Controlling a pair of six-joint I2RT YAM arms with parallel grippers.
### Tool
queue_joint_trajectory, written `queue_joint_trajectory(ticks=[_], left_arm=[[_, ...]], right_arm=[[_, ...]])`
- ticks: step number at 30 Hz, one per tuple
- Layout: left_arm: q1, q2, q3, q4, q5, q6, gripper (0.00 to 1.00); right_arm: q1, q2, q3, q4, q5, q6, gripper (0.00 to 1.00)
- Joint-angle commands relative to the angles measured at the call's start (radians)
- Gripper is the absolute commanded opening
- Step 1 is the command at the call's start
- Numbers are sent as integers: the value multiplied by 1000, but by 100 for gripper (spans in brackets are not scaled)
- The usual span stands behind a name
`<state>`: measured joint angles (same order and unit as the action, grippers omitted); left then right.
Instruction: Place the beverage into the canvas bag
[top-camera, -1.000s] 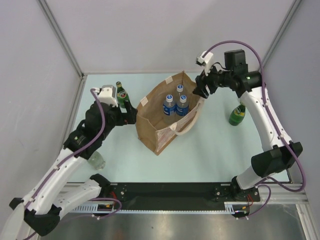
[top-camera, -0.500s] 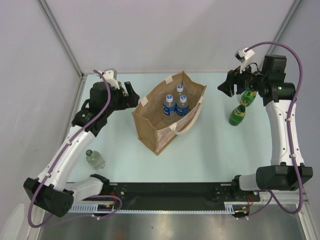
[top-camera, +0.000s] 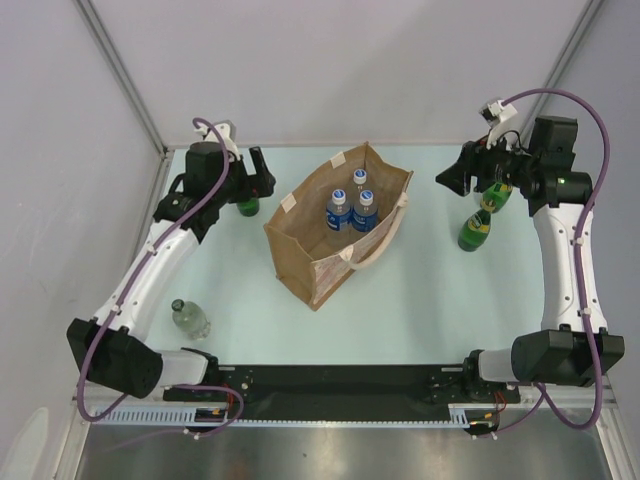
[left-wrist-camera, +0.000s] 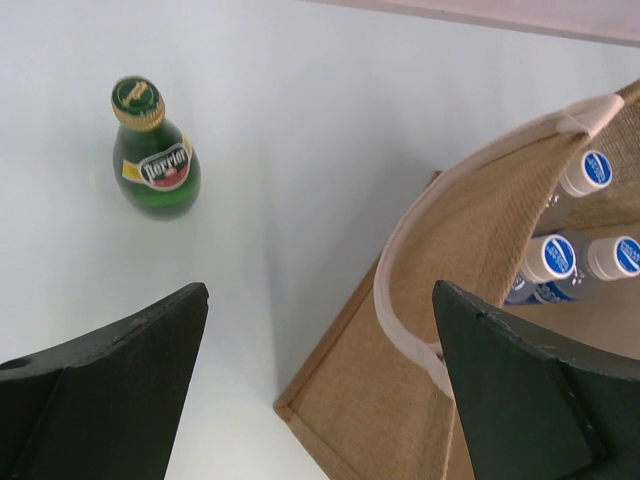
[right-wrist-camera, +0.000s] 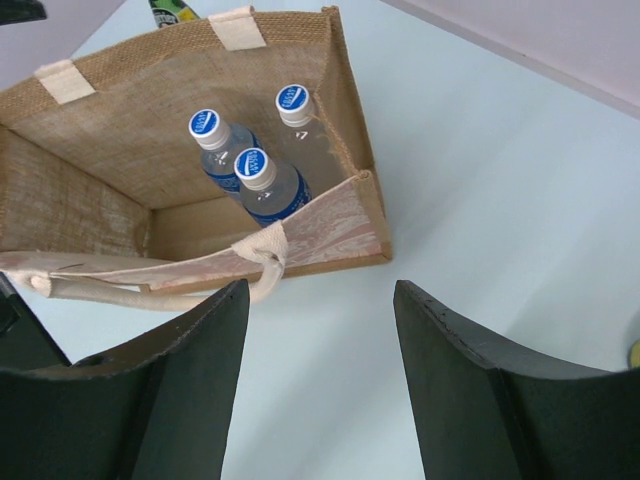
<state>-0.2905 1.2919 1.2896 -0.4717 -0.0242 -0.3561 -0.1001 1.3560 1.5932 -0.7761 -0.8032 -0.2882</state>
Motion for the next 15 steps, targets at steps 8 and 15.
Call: queue_joint_trajectory(ticks=[8, 15], left_arm=[[40, 135, 122, 68, 41, 137, 100], [67, 283, 235, 18, -52, 112, 98]], right_arm=[[-4, -20, -26, 84, -126, 89, 65], [5, -12, -35, 72, -125, 77, 65]])
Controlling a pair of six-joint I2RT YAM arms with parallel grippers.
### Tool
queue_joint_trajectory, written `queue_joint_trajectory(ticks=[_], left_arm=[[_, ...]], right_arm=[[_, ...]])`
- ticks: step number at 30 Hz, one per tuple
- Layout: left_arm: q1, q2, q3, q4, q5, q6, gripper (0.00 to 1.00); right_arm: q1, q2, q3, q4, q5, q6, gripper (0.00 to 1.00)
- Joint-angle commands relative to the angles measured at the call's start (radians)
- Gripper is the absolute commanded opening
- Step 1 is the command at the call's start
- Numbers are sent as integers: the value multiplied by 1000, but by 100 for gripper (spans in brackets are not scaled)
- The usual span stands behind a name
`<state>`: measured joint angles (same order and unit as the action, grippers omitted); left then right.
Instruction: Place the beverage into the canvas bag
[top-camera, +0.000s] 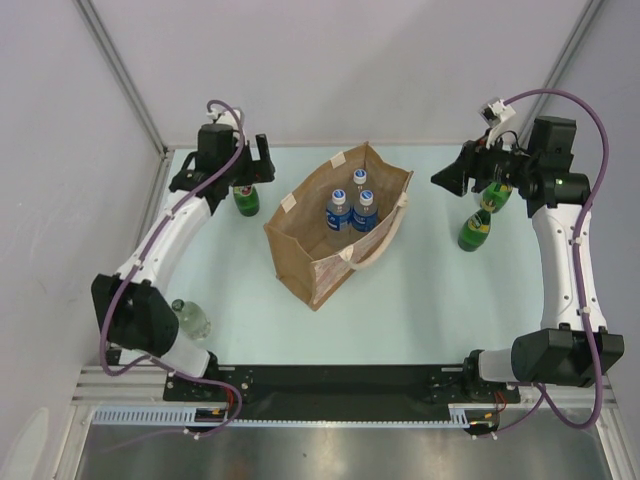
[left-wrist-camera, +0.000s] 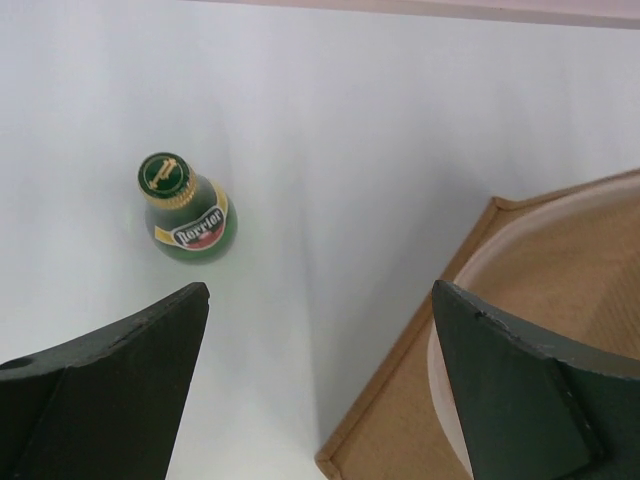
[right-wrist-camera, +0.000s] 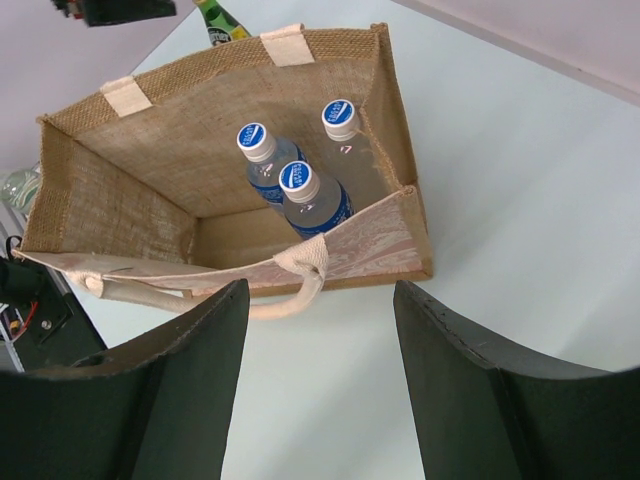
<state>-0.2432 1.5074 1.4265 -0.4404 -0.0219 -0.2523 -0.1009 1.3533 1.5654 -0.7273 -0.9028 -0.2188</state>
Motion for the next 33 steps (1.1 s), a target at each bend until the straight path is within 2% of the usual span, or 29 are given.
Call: queue_joint_trajectory(ticks=[1, 5, 12, 21, 23, 33], left_arm=[[21, 86, 135, -26, -88, 4, 97], [25, 177, 199, -69, -142, -15, 93], [38, 240, 249, -93, -225, -50, 86], [61, 286, 252, -101, -225, -62, 80], [67, 309, 267, -106, -216, -56, 76], [82, 381, 342, -132, -228, -41, 67]], right_arm=[[9, -10, -7, 20, -22, 3, 65], [15, -5, -10, 19, -8, -8, 65], [36, 18, -2, 23, -1, -7, 65], [67, 52, 5, 22, 19, -24, 65], [69, 55, 8, 22, 22, -25, 65], [76, 58, 7, 16, 31, -37, 65]])
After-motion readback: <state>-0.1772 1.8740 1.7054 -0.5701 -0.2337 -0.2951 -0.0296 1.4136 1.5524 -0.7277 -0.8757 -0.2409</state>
